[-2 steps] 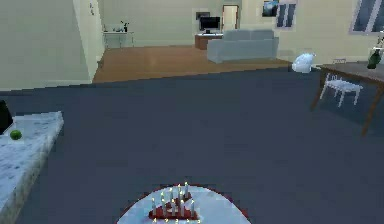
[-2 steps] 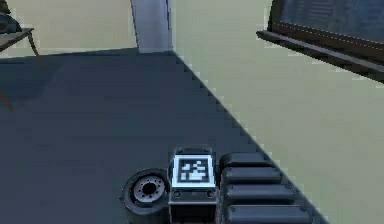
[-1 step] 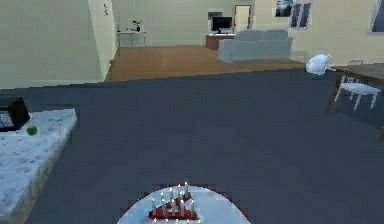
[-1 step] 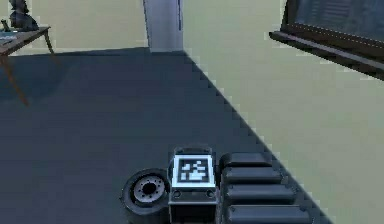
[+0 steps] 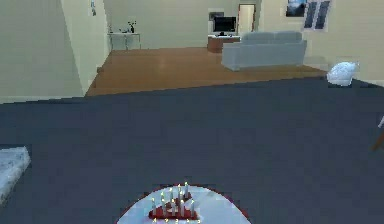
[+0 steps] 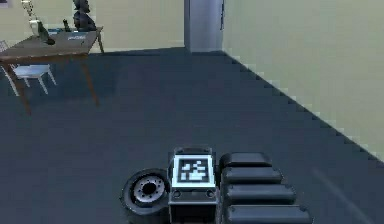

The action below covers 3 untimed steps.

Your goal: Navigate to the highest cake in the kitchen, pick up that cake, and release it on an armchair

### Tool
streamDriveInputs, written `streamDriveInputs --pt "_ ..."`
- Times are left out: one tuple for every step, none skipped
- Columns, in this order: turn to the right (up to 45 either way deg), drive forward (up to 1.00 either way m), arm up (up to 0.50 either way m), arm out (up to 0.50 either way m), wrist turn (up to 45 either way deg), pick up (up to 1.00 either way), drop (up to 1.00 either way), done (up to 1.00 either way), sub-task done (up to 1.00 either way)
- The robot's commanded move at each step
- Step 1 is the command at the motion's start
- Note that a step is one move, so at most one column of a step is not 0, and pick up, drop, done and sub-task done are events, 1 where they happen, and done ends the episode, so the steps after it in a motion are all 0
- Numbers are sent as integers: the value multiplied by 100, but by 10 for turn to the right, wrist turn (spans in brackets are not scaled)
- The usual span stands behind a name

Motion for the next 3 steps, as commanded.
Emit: streamDriveInputs --pt "0 100 0 0 0 0 0 0 0" --pt "0 100 0 0 0 0 0 0 0" --pt "0 100 0 0 0 0 0 0 0"
